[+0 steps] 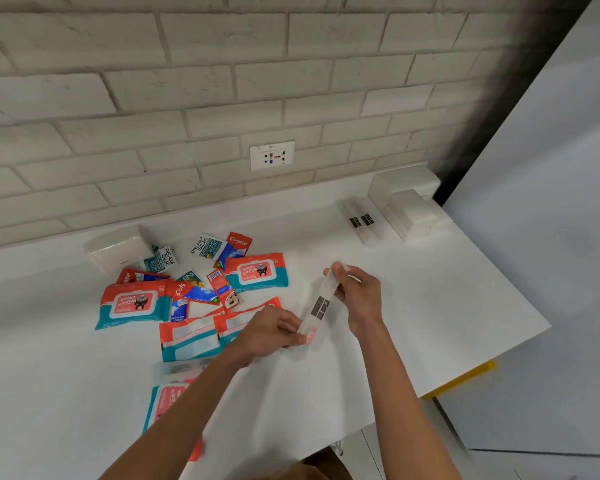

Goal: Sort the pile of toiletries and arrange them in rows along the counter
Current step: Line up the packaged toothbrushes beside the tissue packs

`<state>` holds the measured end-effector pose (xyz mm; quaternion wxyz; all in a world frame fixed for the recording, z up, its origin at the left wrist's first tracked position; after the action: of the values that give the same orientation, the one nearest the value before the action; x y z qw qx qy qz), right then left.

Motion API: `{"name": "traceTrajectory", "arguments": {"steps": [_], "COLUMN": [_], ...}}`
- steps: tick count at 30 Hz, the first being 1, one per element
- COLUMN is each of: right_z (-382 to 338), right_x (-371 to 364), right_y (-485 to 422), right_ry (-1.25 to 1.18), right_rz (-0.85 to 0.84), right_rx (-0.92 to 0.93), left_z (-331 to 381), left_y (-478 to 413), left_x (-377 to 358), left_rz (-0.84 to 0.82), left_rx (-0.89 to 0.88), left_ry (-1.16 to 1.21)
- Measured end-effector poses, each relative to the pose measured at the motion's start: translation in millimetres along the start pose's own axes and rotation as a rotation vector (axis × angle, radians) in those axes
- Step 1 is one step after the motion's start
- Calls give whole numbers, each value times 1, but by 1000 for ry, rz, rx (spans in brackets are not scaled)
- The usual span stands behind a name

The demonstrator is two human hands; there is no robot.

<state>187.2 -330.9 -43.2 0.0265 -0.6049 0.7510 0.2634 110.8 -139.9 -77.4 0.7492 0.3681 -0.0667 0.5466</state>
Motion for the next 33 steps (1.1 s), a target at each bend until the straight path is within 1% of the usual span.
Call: {"name": "traceTrajectory", "arguments": {"steps": [4,8,11,13,17,19,22,25,29,31,33], "right_z": [10,28,39,39,27,21,16,14,10,10,9], "right_x": [17,45,68,80,110,120,130,132,130,131,136], "right_y": [-17,-21,-21,-22,-40,-52,-72,-87,-101,-106,-107], "right_ry": [104,327,438,503,631,697,778,845,919,966,1019], "right_rz": [-11,-112,-176,-171,-112,-96,-99,-133,-176,-184,-202], "right_rx": [-68,-166,-214,-184,-116,-69,-10,21,124,171,231], "left_z": [0,13,29,36,59,67,77,89,101,98,97], "left_y": [-21,-36,-49,-58,-76,-86,-105,-119,-139,-148,-155], "left_x": [-22,-40,-54,-63,-89,-96,-101,-107,-115,-119,-123], "left_rz": [32,98,151,158,152,193,324,388,329,288,275], "left_rx": [84,154,157,146,98,71,-7,-137,-275,-284,-258], "left_ry": [51,85,161,186,154,75,-177,-393,-589,-708,-757]}}
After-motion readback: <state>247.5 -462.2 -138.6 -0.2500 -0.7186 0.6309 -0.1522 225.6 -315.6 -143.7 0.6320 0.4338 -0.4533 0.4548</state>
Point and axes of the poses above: each hand's wrist, its own y-axis away from the middle knuckle, its own x-axis out of the back of the hand, z = x × y, the point moved 6 cm from there along -y, towards the middle knuckle, and after that the axes turned 14 degrees about -y, right-handed, at the moved point
